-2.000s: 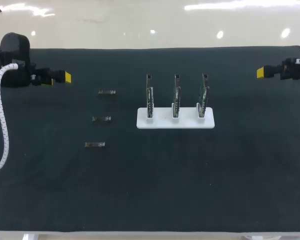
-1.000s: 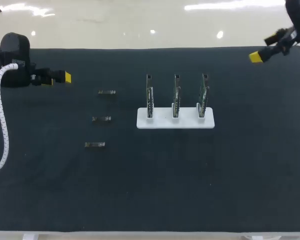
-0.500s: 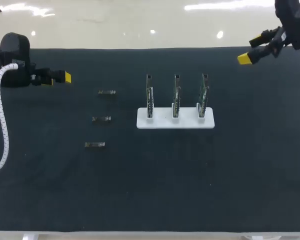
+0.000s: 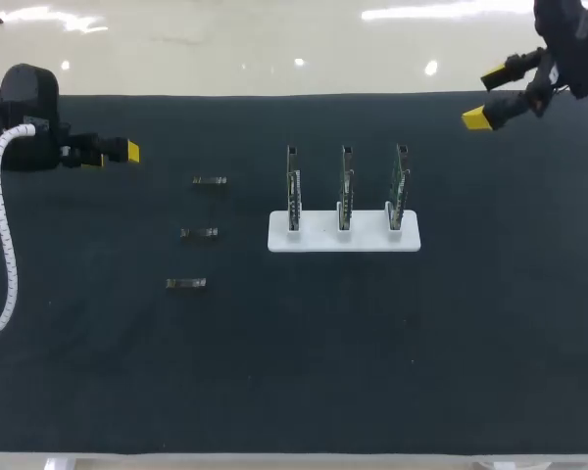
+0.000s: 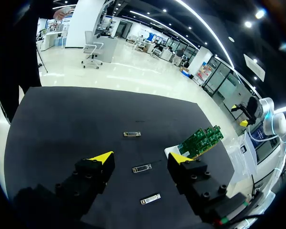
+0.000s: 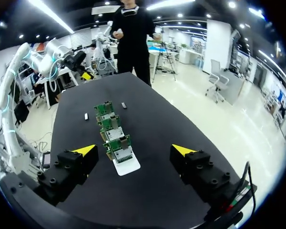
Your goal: Pick up the optical module with the left hand, and insert it into the network port with the right hand.
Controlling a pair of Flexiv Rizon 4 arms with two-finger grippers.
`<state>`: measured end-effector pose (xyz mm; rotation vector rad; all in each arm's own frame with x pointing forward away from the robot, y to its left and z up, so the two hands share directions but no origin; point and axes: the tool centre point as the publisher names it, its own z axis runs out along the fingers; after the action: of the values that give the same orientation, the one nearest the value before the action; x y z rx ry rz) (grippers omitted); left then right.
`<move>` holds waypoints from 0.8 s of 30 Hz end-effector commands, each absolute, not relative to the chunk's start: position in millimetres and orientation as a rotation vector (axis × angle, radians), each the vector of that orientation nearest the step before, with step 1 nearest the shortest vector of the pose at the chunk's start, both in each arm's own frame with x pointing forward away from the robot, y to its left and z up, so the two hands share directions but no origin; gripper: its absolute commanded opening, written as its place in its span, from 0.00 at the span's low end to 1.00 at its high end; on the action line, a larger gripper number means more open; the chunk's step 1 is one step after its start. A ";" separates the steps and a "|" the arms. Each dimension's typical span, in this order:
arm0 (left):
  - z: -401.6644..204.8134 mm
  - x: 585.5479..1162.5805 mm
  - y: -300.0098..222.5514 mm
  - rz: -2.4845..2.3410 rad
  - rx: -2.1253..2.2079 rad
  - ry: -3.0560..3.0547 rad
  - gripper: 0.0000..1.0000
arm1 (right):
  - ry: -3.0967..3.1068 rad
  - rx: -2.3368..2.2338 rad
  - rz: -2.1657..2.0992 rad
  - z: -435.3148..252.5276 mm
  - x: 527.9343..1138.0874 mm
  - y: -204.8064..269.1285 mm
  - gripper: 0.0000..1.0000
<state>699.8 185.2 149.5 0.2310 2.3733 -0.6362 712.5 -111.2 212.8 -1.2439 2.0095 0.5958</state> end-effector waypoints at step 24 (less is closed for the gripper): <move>150.1 700.2 184.9 -0.635 0.231 2.376 1.00 | 1.882 -1.512 0.676 216.3 729.4 -17.2 1.00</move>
<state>699.8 185.1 149.5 0.2311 2.3732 -0.6362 735.4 -17.2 215.7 -1.5271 1.8764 0.7019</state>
